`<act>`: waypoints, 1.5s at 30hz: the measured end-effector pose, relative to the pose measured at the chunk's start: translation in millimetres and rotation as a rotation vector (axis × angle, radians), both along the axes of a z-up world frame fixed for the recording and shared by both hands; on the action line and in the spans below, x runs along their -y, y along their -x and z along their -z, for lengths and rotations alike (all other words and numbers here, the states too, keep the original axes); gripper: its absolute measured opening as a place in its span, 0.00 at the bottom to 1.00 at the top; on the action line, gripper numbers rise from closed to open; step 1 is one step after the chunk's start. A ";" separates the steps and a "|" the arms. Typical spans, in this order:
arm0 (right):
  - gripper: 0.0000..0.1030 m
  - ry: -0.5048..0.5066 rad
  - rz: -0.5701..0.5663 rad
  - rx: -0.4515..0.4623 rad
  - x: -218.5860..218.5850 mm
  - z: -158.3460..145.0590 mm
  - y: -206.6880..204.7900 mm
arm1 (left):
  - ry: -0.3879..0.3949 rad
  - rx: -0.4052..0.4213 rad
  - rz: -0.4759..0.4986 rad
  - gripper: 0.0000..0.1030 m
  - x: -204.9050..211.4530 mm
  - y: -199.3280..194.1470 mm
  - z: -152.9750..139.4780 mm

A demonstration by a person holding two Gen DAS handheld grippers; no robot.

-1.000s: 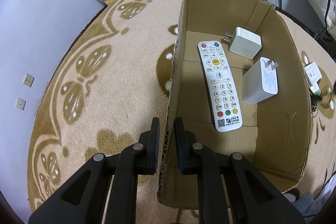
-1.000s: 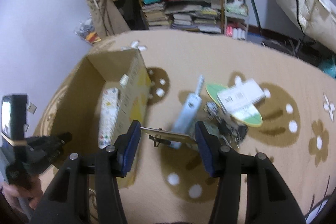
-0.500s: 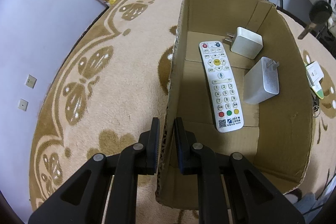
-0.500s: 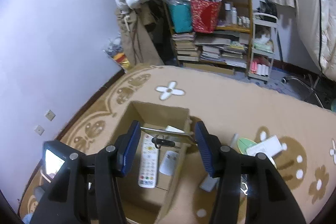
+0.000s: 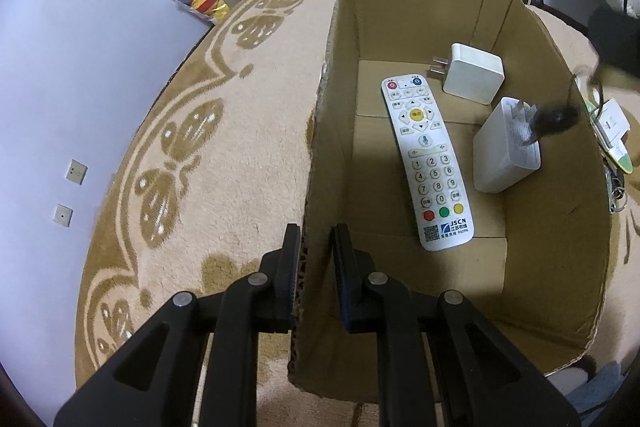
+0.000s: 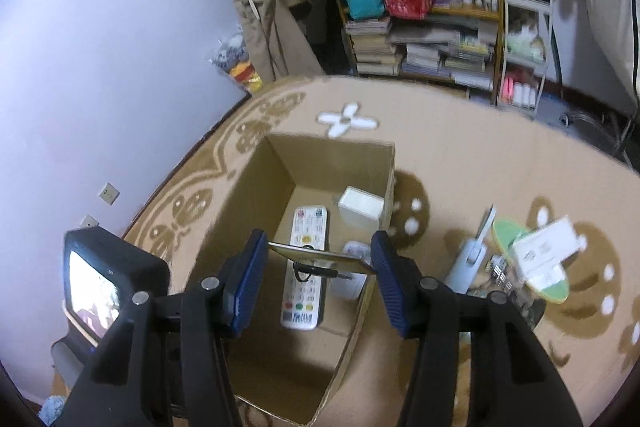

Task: Organize rigid objects
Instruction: 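Lift the key tag with the right gripper and carry it over the box, then lower the key into the box and open the right gripper, then move the right gripper back over the green 'Cheers' case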

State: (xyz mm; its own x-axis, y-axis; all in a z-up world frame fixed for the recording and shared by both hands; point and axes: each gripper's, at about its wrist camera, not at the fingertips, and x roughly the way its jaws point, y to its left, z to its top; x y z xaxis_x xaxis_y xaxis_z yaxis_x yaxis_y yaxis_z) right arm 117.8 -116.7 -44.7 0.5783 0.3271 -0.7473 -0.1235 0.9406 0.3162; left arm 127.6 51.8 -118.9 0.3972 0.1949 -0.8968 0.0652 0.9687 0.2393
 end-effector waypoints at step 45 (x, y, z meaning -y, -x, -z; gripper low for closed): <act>0.88 0.153 0.230 -0.095 123.8 56.6 22.6 | -0.002 0.000 -0.001 0.15 1.4 3.5 -1.6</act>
State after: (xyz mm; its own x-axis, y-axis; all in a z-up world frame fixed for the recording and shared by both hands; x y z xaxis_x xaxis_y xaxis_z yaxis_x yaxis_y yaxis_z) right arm 95.2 -240.5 -101.3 0.5495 0.0743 -0.8322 0.1224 0.9781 0.1681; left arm 124.2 50.4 -117.3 0.3971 0.1965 -0.8965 0.0645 0.9684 0.2408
